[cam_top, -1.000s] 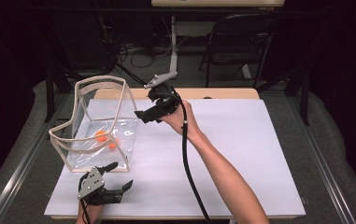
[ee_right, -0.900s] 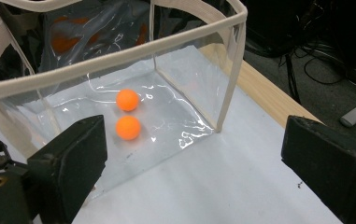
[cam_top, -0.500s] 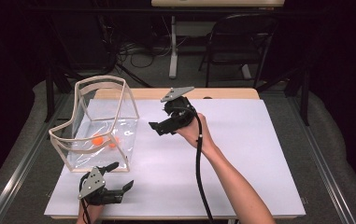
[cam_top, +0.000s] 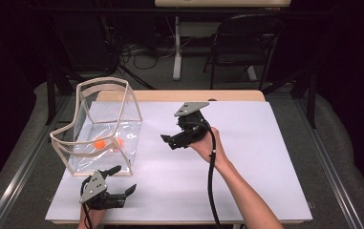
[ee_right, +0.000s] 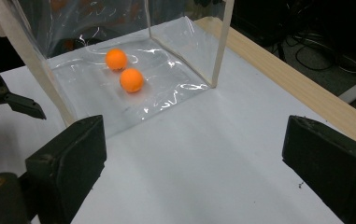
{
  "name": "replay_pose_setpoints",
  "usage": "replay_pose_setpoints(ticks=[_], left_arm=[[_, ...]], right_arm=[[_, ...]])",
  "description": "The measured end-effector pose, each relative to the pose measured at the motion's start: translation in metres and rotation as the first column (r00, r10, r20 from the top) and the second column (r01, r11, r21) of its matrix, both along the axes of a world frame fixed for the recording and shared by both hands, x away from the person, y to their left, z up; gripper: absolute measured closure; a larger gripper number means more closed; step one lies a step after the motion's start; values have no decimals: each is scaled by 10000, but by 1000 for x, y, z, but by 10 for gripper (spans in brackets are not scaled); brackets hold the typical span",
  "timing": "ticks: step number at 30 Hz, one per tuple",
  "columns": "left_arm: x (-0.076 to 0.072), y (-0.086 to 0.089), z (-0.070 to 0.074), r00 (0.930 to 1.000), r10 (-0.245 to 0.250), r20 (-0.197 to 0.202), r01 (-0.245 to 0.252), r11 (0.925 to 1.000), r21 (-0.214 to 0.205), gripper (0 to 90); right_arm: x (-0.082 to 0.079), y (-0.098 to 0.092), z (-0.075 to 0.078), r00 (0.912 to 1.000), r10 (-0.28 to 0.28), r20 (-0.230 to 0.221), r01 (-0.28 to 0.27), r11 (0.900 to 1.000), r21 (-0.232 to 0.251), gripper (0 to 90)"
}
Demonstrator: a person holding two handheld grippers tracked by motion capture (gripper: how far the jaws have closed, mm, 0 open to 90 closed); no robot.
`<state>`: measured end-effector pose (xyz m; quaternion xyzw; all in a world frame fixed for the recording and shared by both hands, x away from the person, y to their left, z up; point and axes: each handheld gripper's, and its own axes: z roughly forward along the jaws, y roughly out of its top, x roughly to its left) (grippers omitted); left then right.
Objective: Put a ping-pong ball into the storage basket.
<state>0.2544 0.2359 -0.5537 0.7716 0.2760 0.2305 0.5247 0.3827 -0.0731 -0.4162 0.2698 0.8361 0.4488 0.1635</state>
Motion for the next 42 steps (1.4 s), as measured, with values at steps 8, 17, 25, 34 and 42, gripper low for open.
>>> replay_pose_setpoints(ticks=[8,17,25,34,42], left_arm=[[-1,0,0,10000,17,12,-17,10000,13,157],[0,-1,0,10000,-21,11,21,10000,22,157],[-1,0,0,10000,9,12,-9,10000,9,157],[0,-1,0,10000,-32,4,32,10000,8,157],[0,-1,0,10000,-30,8,30,10000,13,157]], right_arm=[[-14,-13,-15,9999,-132,33,131,9999,86,65],[-26,-27,-30,9994,-345,55,345,9994,61,67],[-35,-38,-42,9985,-535,89,536,9986,-21,69],[-44,-50,-53,9973,-729,57,729,9973,-57,73],[-53,-60,-63,9960,-883,125,885,9959,-167,75]])
